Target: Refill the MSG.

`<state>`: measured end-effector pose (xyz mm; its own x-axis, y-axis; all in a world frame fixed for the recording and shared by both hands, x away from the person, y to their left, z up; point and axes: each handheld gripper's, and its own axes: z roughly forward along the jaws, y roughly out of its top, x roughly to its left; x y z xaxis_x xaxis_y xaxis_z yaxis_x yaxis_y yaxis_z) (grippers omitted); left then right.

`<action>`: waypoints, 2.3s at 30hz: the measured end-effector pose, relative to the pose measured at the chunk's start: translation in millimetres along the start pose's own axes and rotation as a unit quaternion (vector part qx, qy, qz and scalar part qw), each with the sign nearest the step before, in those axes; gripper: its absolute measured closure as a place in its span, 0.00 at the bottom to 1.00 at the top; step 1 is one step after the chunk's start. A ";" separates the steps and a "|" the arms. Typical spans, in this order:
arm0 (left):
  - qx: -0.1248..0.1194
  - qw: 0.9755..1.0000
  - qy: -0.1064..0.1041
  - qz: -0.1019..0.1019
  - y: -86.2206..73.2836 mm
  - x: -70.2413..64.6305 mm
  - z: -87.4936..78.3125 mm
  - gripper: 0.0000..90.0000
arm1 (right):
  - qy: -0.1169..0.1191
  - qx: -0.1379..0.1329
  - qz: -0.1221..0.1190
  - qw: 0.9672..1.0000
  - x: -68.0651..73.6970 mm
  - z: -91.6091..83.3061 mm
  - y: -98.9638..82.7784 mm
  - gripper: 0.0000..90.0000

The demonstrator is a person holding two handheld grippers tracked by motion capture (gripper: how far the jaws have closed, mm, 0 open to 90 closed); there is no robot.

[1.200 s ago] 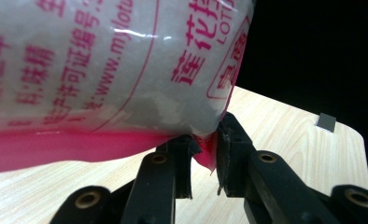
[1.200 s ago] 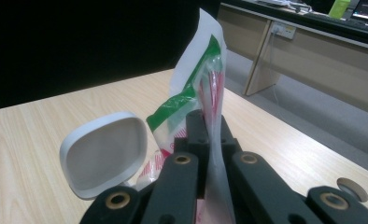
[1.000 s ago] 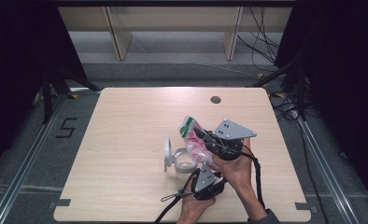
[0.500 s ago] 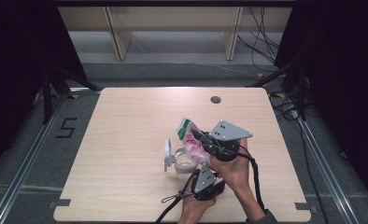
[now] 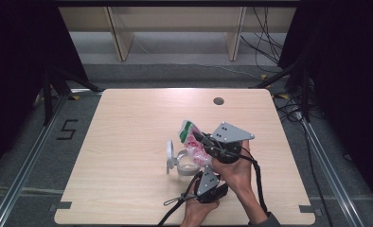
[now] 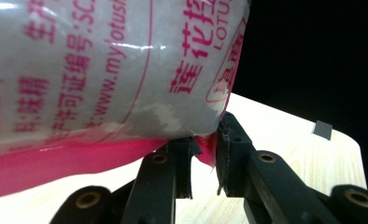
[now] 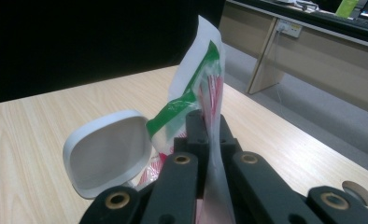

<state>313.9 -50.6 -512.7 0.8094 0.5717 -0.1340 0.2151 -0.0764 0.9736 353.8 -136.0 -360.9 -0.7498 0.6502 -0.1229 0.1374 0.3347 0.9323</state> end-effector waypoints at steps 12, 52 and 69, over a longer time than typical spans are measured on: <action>0.000 1.000 -0.002 0.001 -0.3 -0.2 0.5 0.86 | -0.001 0.011 -0.010 1.000 2.7 3.6 0.3 1.00; -0.001 1.000 -0.006 -0.003 2.0 -2.0 0.4 0.86 | 0.005 0.009 0.001 1.000 1.5 6.1 0.5 1.00; -0.005 1.000 -0.011 -0.004 1.3 -0.7 -0.1 0.86 | 0.012 0.017 -0.008 1.000 3.7 7.5 0.3 1.00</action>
<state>313.6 -51.1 -511.3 0.8195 0.5542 -0.1457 0.2165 -0.0640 0.9742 355.9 -128.3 -363.6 -0.7680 0.6273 -0.1292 0.1463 0.3682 0.9182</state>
